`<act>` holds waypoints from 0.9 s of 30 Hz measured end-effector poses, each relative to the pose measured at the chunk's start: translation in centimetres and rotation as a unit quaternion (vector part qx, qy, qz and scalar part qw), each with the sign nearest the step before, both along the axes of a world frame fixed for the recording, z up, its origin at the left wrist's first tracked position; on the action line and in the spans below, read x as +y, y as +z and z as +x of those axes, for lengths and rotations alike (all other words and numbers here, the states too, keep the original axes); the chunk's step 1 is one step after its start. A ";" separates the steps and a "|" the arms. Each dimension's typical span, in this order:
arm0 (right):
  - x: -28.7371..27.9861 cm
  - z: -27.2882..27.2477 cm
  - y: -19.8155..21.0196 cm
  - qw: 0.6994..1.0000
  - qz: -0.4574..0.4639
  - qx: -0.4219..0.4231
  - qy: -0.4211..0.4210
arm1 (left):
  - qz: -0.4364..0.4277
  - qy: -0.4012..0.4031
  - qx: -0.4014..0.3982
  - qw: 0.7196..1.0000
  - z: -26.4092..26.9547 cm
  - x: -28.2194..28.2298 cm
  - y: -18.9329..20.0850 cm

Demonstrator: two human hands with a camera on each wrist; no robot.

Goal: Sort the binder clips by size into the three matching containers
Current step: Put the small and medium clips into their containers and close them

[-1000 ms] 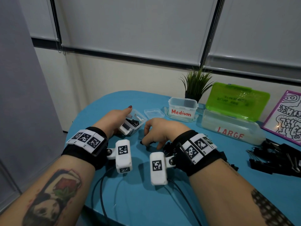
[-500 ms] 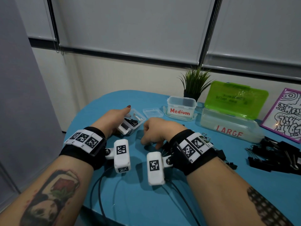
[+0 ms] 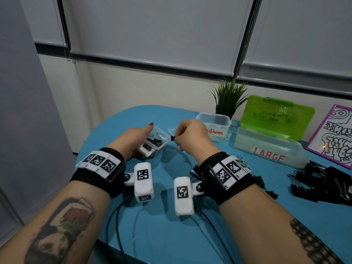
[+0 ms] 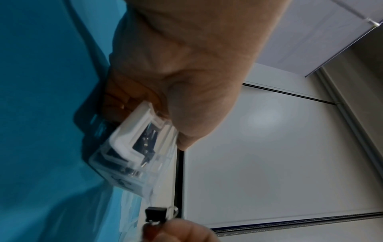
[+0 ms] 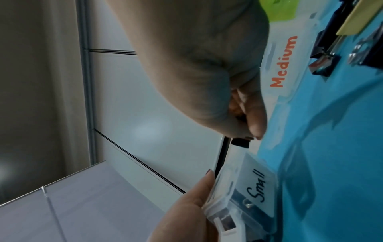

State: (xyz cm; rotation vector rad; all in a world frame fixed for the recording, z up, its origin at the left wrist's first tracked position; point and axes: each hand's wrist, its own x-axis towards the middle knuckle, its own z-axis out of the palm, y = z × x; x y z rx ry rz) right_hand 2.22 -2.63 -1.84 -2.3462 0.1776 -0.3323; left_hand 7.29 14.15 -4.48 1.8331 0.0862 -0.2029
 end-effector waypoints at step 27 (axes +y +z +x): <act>0.3 0.7 -0.9 0.990 0.132 -0.010 0.045 | -0.017 -0.065 -0.034 0.997 -0.3 -0.1 -0.1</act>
